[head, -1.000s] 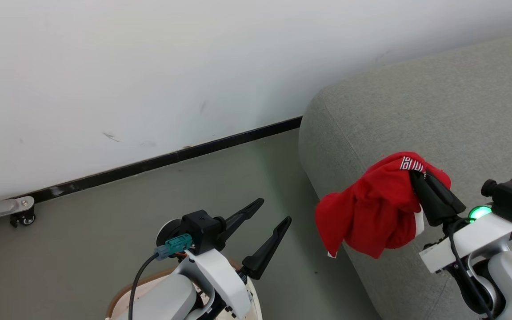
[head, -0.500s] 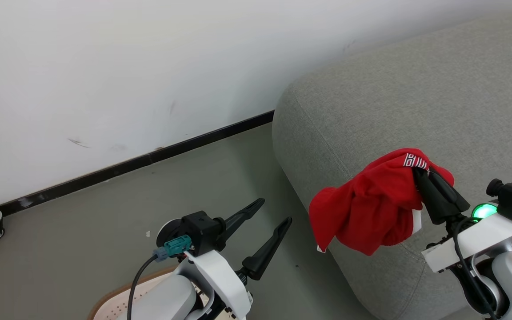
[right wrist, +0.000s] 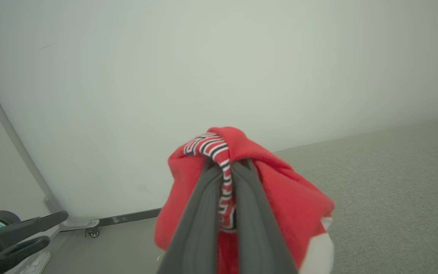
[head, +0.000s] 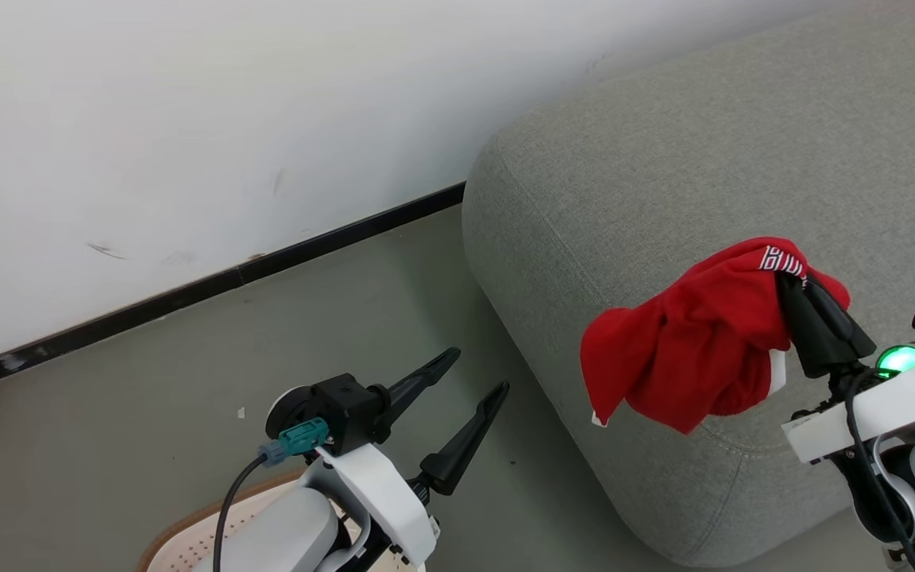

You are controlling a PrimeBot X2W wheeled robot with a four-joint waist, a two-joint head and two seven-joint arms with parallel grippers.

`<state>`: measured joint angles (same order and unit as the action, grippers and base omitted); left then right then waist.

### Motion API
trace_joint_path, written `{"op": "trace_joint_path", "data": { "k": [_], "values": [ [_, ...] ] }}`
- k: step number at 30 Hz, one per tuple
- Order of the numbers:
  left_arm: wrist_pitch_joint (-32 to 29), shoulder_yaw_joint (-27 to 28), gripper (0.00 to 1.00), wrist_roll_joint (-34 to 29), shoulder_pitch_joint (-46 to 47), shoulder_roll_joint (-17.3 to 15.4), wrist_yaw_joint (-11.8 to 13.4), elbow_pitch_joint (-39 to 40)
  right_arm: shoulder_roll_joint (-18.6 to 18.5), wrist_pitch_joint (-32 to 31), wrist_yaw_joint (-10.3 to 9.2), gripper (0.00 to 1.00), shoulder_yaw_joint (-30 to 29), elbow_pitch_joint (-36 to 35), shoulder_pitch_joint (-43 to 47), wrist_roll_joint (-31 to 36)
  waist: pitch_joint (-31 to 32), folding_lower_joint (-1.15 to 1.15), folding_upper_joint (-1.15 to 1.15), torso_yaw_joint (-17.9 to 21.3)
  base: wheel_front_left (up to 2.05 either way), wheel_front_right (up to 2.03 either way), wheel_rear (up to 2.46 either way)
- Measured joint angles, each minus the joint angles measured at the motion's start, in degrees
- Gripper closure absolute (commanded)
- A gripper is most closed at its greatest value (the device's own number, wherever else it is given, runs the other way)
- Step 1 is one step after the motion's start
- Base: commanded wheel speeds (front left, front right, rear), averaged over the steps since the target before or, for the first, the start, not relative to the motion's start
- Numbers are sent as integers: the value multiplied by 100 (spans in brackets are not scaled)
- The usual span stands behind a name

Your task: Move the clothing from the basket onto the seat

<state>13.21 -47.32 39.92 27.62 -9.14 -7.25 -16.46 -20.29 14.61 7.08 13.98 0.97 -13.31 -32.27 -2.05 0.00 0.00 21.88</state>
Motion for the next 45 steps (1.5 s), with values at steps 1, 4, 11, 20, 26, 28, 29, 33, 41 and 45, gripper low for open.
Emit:
{"op": "trace_joint_path", "data": {
  "k": [1, 4, 11, 20, 26, 28, 29, 33, 41, 45],
  "values": [
    [0, -1, 0, -24, 0, -1, 0, 8, -1, 0, 0, 100, -46, 0, -4, 0, -11, 0, 0, 0, 0, 0, 0],
    [1, -4, 0, -24, 0, -1, 0, 33, 0, 1, 0, 100, -113, 2, -6, 0, -35, 0, 0, -9, 0, 0, 0],
    [1, -9, 0, -23, 0, -15, 0, 66, -8, 0, 0, 100, -291, 20, -32, 19, -97, 0, 0, -36, 0, 0, 0],
    [-1, -40, 0, -27, 0, -60, 0, 126, -174, 0, 0, 100, -552, 175, -424, 76, -257, 0, 0, -86, 0, 0, 0],
    [-40, -63, 0, -69, 2, -101, 0, 210, -282, 1, 0, 100, -650, 334, -771, 77, -390, 0, 0, -139, 0, 0, 0],
    [-56, -66, 0, -75, 7, -141, 0, 245, -334, 1, 0, 100, -693, 394, -842, 53, -442, 0, 0, -160, 0, 0, 0],
    [-63, -65, 0, -75, 9, -155, 0, 257, -345, 1, 0, 100, -732, 456, -871, 52, -470, 0, 0, -171, 0, 0, 0],
    [-142, -66, 0, -85, 22, -176, 1, 292, -370, 1, 0, 100, -879, 721, -1061, 36, -592, 0, 0, -216, 0, 0, 0],
    [-257, -71, 0, -123, 149, -211, 5, 421, -545, 1, 0, 100, -959, 1138, -1590, -113, -885, 0, 0, -308, 0, 0, 0],
    [-314, -78, 0, -160, 179, -220, 31, 489, -680, 1, 0, 100, -938, 1386, -1889, -137, -1051, 0, 0, -353, 0, 0, 0]
  ]
}}
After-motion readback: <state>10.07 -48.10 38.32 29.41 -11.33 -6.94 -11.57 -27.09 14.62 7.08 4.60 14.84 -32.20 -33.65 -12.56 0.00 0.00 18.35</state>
